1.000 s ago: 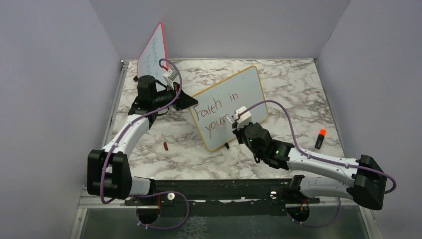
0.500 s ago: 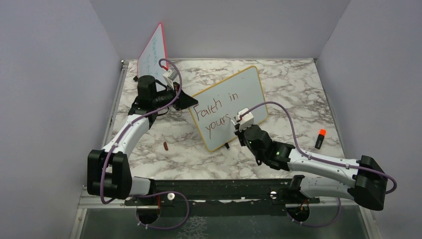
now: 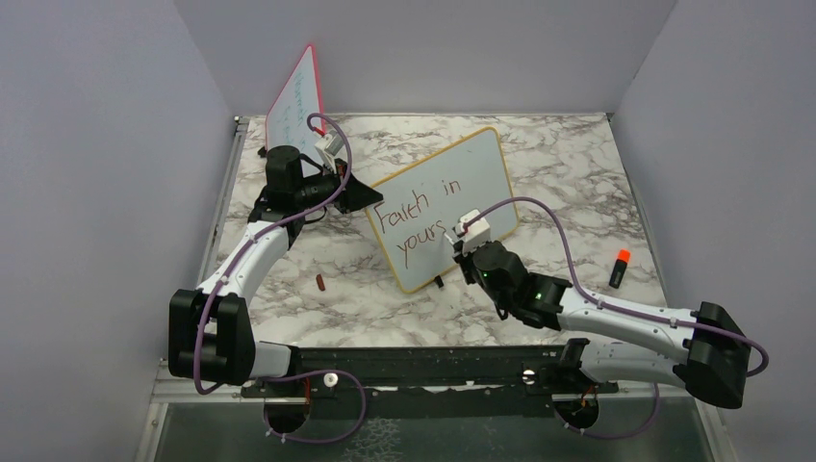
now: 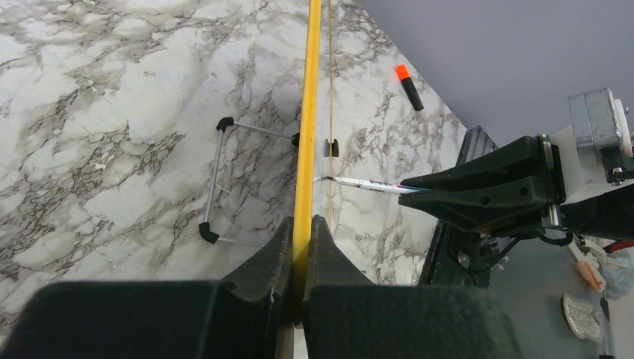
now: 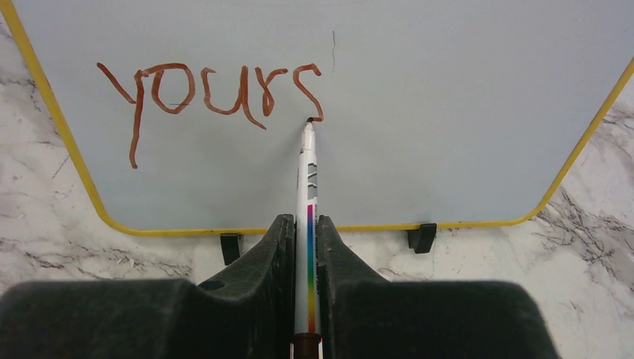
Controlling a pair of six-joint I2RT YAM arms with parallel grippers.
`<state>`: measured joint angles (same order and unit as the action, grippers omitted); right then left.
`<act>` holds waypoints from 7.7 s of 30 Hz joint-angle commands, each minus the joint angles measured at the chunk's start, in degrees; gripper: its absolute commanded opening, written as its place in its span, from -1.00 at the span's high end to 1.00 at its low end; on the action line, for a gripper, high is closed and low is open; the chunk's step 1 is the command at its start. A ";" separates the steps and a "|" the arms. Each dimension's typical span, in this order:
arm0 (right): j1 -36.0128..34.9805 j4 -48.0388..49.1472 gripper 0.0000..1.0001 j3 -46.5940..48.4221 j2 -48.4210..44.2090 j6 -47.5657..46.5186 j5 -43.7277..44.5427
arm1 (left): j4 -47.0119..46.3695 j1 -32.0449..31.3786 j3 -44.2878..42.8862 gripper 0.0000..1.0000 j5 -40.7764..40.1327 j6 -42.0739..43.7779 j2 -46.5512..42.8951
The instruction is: Write a sentence on the whiteboard
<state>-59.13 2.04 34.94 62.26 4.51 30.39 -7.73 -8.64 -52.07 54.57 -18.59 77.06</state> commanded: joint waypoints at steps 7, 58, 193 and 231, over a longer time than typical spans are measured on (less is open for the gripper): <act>0.01 2.99 0.99 0.79 -0.76 0.29 -2.44 | 5.11 -1.11 0.66 1.00 -2.18 3.21 1.88; 5.79 7.41 0.99 -2.35 -2.23 0.06 -5.77 | 5.44 -1.11 0.42 1.00 -2.36 3.30 2.36; 9.60 10.14 0.99 3.16 -1.53 -3.99 -3.97 | 6.67 -1.11 -0.04 1.00 -2.88 4.00 2.43; 10.45 -4.20 0.99 -2.22 -3.99 4.48 -7.49 | 6.67 -1.11 -0.05 1.00 -2.88 4.03 2.57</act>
<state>-48.99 0.97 33.95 58.67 7.60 22.90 -6.70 -8.64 -52.95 54.54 -18.20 77.69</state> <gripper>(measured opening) 0.166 0.037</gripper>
